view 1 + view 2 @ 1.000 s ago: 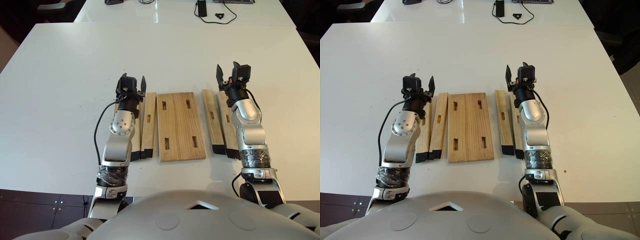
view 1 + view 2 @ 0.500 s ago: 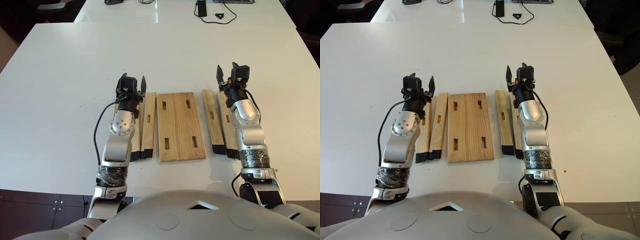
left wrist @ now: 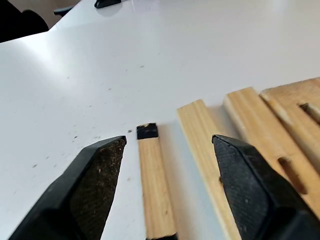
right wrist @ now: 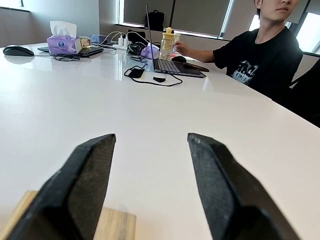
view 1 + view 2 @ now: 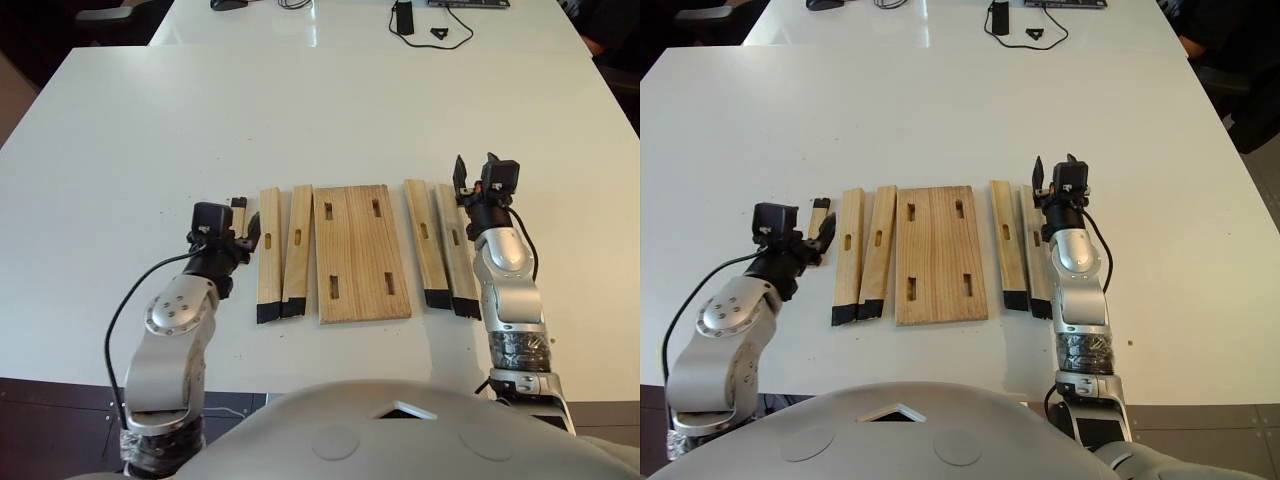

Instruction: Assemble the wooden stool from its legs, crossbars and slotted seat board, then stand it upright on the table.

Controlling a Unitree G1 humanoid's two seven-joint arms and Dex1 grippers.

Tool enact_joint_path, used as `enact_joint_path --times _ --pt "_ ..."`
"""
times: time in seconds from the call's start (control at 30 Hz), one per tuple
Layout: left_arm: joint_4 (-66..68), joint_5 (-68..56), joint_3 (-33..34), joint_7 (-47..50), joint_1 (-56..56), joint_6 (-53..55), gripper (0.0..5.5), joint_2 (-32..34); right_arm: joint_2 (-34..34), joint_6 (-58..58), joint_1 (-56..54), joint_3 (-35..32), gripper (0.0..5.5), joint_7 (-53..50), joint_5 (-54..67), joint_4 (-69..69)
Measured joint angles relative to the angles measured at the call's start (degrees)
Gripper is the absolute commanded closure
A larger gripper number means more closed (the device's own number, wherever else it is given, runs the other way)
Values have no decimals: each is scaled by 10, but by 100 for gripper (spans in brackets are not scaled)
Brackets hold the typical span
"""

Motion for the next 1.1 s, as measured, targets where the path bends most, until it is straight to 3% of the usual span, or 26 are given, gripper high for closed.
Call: enact_joint_path --times 0.3,0.63,0.83,0.97,1.1 --pt "22 -46 39 -25 -28 82 229 20 -4 8 0 -6 284 -8 -2 -8" --pt "109 -37 30 -21 -3 48 229 35 -6 10 -8 0 284 1 -5 -7" --pt "140 -36 22 -23 -3 6 325 57 -5 11 -9 1 286 2 -12 -4" --pt "162 -34 22 -25 -5 -22 419 61 -4 10 -9 2 286 -1 -13 0" --pt "173 -34 15 -38 -18 -84 421 62 -6 5 -14 1 286 -1 -14 5"
